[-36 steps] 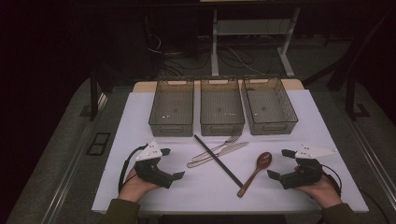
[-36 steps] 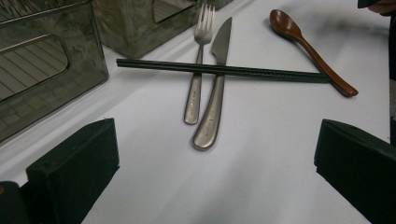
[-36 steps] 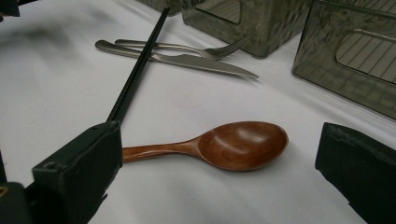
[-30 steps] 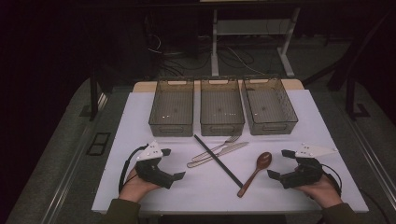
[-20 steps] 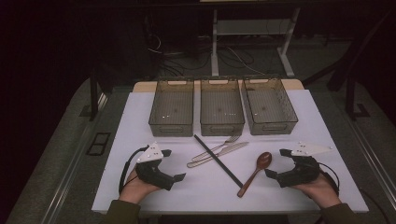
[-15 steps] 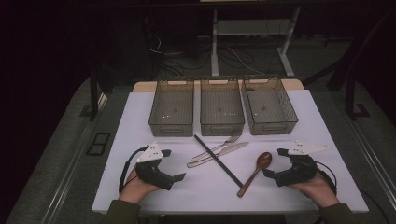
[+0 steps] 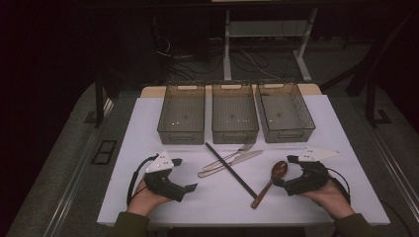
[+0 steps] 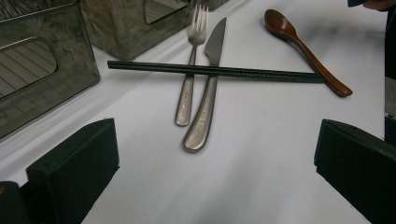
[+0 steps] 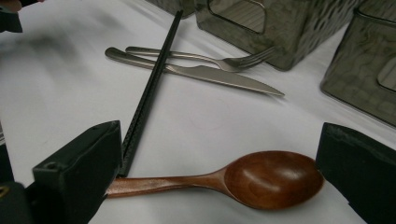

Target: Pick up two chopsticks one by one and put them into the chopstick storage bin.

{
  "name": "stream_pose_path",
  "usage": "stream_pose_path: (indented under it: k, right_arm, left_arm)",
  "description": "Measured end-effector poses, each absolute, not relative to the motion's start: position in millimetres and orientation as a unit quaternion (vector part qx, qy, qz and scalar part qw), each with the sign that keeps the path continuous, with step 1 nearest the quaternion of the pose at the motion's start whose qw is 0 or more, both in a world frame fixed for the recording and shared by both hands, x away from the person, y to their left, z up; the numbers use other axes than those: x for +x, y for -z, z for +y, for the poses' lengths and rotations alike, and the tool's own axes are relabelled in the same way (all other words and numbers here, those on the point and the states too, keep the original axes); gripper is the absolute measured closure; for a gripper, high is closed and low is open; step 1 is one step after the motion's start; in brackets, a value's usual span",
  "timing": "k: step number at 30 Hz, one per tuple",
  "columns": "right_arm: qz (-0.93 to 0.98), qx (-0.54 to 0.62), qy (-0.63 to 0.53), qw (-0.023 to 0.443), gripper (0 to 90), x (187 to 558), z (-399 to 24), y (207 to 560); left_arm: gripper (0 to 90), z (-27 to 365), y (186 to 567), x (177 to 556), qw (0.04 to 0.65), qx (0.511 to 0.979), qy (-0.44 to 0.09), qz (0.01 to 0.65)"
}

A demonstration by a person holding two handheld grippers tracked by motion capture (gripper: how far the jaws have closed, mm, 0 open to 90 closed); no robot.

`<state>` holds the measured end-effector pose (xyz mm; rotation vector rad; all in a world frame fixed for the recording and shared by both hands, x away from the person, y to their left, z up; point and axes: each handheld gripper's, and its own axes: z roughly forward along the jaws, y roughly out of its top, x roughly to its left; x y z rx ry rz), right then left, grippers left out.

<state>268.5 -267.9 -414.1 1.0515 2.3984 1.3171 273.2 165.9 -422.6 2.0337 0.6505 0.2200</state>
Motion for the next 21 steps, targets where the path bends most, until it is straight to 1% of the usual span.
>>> stream_pose_path:
  k: [19,20,21]
  right_arm:
    - [0.827,0.339,-0.44,0.084,0.4,275.3,-234.6,415.1]
    - [0.828,0.338,-0.439,0.084,0.7,276.1,-232.4,415.3]
    - [0.83,0.337,-0.438,0.082,4.3,276.4,-231.5,415.0]
  left_arm:
    - [0.0,164.1,421.3,272.1,0.479,0.833,-0.092,0.262]
    - [0.0,163.7,421.3,271.8,0.479,0.833,-0.092,0.262]
    - [0.0,163.7,421.4,271.6,0.48,0.832,-0.091,0.262]
